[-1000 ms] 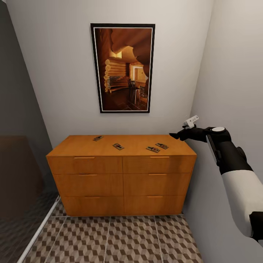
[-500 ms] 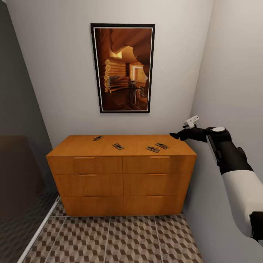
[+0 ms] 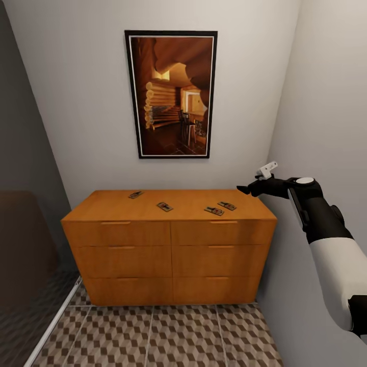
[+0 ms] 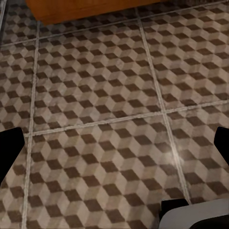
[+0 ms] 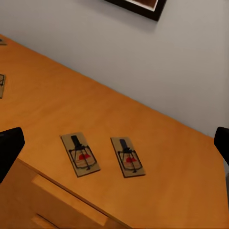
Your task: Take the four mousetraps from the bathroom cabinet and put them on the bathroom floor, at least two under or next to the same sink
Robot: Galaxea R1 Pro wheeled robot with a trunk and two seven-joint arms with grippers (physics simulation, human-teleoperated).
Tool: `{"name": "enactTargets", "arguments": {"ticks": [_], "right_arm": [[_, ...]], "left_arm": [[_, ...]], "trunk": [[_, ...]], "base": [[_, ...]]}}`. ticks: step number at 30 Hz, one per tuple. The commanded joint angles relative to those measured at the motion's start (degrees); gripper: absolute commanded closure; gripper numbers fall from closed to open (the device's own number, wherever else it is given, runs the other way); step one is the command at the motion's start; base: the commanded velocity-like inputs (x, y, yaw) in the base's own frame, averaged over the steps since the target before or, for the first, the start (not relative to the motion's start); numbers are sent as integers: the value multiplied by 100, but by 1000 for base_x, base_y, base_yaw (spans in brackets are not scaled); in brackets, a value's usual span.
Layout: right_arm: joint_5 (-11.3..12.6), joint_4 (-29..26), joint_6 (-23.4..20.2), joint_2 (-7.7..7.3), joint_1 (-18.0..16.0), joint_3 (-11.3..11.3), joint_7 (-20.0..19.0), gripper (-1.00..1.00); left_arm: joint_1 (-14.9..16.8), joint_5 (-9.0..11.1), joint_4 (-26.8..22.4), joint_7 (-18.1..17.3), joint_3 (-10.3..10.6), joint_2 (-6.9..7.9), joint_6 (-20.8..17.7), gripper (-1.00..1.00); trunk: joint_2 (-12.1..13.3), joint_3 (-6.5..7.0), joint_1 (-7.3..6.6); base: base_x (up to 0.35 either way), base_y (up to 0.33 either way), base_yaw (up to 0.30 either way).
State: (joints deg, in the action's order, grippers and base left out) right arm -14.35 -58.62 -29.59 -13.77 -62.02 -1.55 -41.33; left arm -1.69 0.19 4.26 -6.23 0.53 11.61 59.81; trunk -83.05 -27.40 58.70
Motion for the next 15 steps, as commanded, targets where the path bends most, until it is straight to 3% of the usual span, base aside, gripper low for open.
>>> {"name": "enactTargets", "arguments": {"ticks": [1, 15], "right_arm": [[-51, -6, -12, -3, -4, -6, -33, -100], [-51, -7, -12, -3, -7, -12, -33, -100]], "left_arm": [[3, 7, 6, -19, 1, -1, 19, -100], [2, 12, 3, -15, -8, -9, 19, -100]], "trunk": [[-3, -5, 3], [-3, -5, 3]], "base": [[269, 0, 0], [316, 0, 0]]}}
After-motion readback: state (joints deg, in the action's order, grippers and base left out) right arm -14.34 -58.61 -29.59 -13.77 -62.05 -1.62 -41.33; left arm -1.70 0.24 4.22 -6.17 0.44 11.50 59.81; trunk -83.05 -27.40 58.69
